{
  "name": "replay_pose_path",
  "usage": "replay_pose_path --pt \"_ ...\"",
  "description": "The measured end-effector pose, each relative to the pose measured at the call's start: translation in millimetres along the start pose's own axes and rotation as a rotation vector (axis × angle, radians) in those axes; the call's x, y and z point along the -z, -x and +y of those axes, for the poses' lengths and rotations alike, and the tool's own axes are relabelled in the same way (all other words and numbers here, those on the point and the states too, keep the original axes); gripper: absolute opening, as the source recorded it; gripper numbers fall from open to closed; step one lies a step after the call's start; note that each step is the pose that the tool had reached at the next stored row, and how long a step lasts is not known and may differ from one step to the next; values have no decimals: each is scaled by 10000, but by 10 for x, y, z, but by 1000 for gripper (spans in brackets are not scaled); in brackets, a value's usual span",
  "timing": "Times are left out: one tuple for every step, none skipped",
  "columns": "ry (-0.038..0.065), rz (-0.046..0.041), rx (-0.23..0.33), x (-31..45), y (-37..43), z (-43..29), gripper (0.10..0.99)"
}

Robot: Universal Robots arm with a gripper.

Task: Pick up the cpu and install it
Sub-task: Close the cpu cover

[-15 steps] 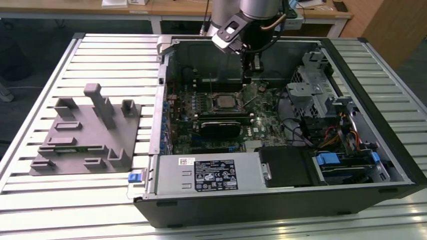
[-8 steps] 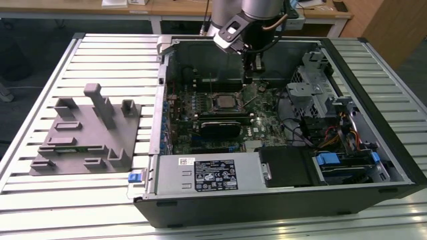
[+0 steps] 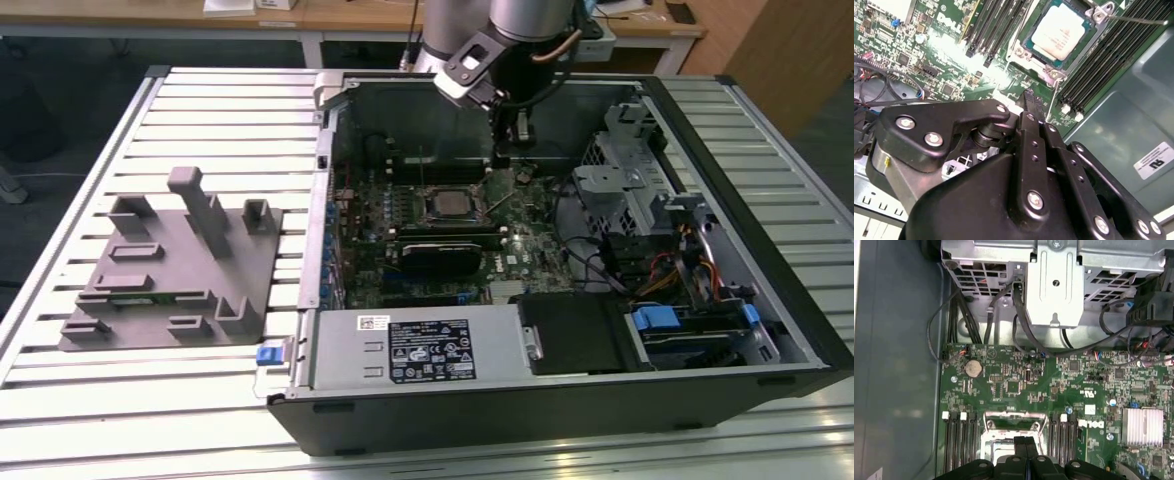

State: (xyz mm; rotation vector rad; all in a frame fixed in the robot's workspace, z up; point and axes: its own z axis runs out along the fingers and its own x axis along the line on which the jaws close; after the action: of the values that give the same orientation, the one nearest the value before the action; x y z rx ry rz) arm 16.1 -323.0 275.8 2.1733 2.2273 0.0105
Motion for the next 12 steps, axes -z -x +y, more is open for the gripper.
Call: replay_pose_path --pt "0 0 1 -9 0 16 106" --pt "0 -1 0 -18 1 32 106" --pt "0 0 1 -28 1 48 106" --pt "0 0 1 -35 1 64 106" --pt "0 1 1 -41 1 81 106" --pt "-1 0 1 -45 2 95 106" --pt "-1 -1 1 -48 2 111 106" --pt "-1 -1 2 -52 2 128 106" --pt "0 -1 3 -56 1 145 106" --pt "0 0 5 -61 0 161 106" --pt "0 0 6 -66 0 176 106" --pt "0 -1 5 -72 -1 188 106"
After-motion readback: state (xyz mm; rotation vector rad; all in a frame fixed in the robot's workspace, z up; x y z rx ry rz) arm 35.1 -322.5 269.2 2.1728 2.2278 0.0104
